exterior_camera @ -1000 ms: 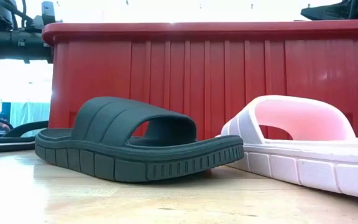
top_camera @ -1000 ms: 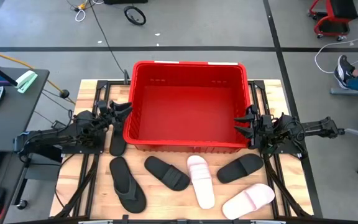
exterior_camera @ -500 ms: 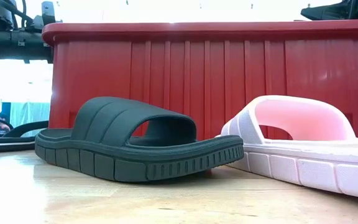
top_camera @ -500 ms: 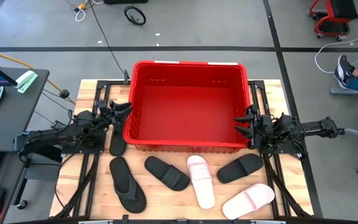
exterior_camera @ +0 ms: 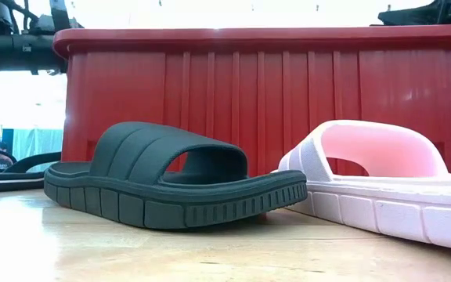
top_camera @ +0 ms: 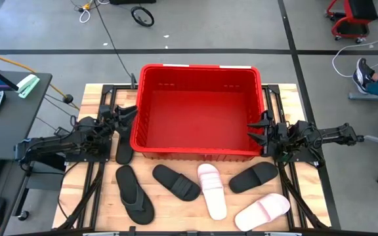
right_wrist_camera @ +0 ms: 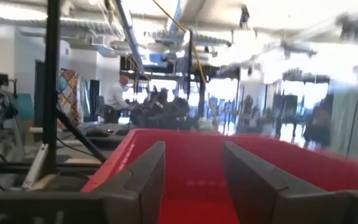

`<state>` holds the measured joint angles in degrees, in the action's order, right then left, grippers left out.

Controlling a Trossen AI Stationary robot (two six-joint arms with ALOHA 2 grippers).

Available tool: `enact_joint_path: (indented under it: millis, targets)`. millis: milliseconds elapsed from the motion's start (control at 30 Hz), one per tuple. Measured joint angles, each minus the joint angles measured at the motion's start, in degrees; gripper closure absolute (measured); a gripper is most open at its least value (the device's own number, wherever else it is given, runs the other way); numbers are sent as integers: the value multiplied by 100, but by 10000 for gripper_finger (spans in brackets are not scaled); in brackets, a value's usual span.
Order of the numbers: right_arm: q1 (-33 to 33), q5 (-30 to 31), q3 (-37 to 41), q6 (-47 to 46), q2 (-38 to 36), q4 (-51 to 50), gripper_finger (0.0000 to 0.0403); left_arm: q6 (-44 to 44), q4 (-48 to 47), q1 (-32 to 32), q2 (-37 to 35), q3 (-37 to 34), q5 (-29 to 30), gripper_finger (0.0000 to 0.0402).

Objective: Pick and place slides into bin
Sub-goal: Put the top black flip flop into the red bin

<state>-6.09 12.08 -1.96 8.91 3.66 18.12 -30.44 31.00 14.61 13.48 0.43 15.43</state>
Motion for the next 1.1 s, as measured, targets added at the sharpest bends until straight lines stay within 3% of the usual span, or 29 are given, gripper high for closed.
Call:
enact_joint_path:
  millis: [67, 167, 300, 400, 600, 800, 933, 1100]
  targets:
    - [0, -20, -4, 110, 0, 21, 238, -606, 273, 0, 3, 17, 9, 214]
    - [-3, -45, 22, -939, 10, 221, 238, -961, 243, 1, 12, 351, -80, 221]
    - [9, -7, 25, -2326, 8, 1495, 238, -7, -82, -17, 37, 1285, -729, 230]
    - [-4, -188, 20, -3513, 7, 2584, 238, 674, -879, -106, 243, 2443, -908, 236]
    - [-4, -219, 5, -4317, 2, 4204, 238, 1641, -4403, -314, 1329, 5261, -910, 260]
    - [-4, 152, -39, -3365, 2, 4298, 238, 1874, -7271, -330, 2690, 7823, -901, 276]
    - [-4, 286, -39, -2438, 2, 4285, 238, 1740, -9386, -328, 3381, 9177, -537, 269]
    - [-4, 370, -41, -2364, 2, 4300, 238, 909, -12101, -327, 3904, 10125, 205, 248]
